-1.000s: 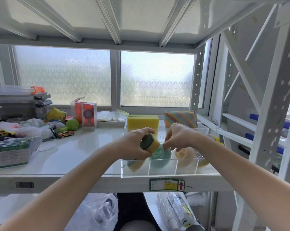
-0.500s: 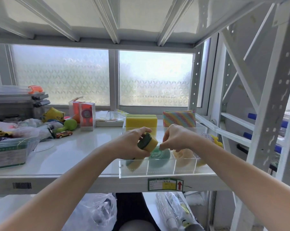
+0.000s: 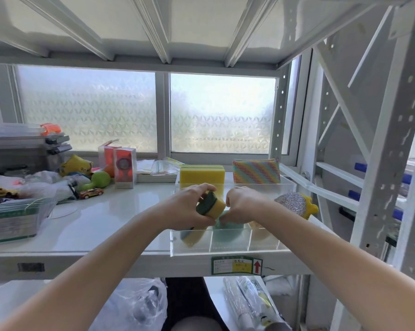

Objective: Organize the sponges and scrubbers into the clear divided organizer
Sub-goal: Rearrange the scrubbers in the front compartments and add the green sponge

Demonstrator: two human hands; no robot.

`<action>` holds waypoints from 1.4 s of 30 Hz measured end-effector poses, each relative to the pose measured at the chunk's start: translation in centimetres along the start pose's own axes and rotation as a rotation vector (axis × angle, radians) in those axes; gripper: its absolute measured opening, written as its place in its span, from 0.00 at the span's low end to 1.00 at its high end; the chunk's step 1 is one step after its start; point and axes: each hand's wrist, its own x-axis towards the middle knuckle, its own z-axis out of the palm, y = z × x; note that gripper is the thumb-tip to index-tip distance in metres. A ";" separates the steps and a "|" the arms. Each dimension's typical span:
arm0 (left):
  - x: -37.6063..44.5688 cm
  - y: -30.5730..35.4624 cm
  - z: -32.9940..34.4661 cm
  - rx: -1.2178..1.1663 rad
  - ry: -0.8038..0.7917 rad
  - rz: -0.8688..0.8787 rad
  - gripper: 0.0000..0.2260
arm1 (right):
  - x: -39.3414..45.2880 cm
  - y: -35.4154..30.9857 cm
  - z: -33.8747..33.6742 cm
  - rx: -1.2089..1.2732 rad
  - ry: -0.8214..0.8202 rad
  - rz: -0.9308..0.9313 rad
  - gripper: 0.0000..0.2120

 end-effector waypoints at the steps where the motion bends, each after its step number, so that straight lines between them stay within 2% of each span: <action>1: 0.0 0.0 0.0 0.002 0.003 0.001 0.33 | 0.1 -0.2 0.0 -0.004 -0.011 -0.009 0.19; 3: 0.0 -0.1 0.1 0.001 0.003 0.000 0.33 | 0.2 -0.5 -0.2 -0.001 -0.031 -0.018 0.13; 7: 0.0 -0.1 0.1 0.000 0.000 -0.003 0.33 | 0.3 -0.5 -0.2 0.044 -0.074 -0.022 0.10; 13: 0.1 0.1 0.1 0.007 0.009 0.002 0.33 | 0.3 -0.2 -0.7 0.065 -0.026 -0.036 0.17; 24: 0.3 0.0 0.2 0.018 0.011 -0.011 0.33 | 0.6 0.2 -0.8 0.121 0.009 -0.025 0.13; 28: 0.3 -0.1 0.3 0.014 0.004 -0.022 0.34 | 0.5 0.3 -0.8 0.112 0.008 -0.022 0.17; 38: 0.2 0.0 0.1 0.022 -0.010 -0.035 0.35 | 0.3 0.1 -0.8 0.079 0.022 -0.023 0.18; 42: 0.1 0.5 -0.2 0.049 -0.010 -0.042 0.36 | -0.5 0.9 -2.0 0.148 0.063 -0.025 0.18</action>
